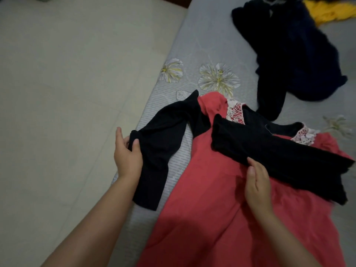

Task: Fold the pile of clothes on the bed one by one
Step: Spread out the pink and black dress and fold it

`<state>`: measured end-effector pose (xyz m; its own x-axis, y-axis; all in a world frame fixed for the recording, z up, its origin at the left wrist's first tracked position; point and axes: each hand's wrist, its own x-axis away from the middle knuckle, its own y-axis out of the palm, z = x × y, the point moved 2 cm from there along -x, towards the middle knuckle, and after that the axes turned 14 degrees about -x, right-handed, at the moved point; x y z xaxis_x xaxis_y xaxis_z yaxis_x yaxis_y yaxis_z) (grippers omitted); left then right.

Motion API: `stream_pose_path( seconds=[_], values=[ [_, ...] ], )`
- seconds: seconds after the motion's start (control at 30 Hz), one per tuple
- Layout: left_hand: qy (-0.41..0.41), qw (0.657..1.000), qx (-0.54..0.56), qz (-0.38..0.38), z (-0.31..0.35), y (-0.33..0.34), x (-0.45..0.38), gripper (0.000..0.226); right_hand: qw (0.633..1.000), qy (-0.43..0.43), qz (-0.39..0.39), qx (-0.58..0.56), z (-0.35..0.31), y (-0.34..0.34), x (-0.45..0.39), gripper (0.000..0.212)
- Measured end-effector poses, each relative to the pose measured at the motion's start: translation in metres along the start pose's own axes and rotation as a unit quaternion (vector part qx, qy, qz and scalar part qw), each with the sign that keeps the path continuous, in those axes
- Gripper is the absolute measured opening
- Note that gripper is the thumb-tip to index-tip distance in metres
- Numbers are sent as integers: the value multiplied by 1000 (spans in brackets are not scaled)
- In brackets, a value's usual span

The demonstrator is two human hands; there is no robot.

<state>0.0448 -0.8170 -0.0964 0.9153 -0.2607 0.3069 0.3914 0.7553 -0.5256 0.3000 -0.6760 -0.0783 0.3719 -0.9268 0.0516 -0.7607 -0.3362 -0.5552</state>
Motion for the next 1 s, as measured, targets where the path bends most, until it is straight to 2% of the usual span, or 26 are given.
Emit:
stream_pose_path(
  seconds=[0.1,0.2,0.33,0.43,0.47,0.5,0.57,0.63,0.73,0.8,0.87,0.93,1.0],
  values=[
    [-12,995,100,-19,33,9,2,53,999,13,29,-32,9,-19,3,51],
    [54,987,134,-74,81,33,25,51,996,10,59,-64,17,-45,7,49],
    [149,945,131,-261,149,104,95,56,983,25,129,-125,38,-107,13,52],
    [152,863,63,-477,181,172,167,65,969,61,187,-148,63,-161,19,55],
    [158,841,26,-516,184,191,187,65,966,75,199,-147,72,-176,21,53],
    [167,837,-7,-521,182,204,200,62,966,89,203,-134,80,-187,23,48],
    [185,864,-61,-464,170,214,207,52,968,125,192,-100,95,-199,26,35],
    [258,883,-149,-362,146,205,197,42,972,151,157,-85,102,-195,24,37],
    [370,834,-346,-218,103,173,166,38,988,133,77,-25,94,-170,14,60],
    [389,801,-430,-151,83,151,144,47,989,138,14,48,89,-144,9,75],
    [391,783,-469,-122,74,136,127,59,979,150,-10,138,86,-123,6,75],
    [391,771,-491,-110,74,131,111,65,983,153,44,92,84,-120,-2,57],
    [396,766,-497,-99,78,132,98,58,978,151,118,-76,87,-137,-13,38]
  ],
)
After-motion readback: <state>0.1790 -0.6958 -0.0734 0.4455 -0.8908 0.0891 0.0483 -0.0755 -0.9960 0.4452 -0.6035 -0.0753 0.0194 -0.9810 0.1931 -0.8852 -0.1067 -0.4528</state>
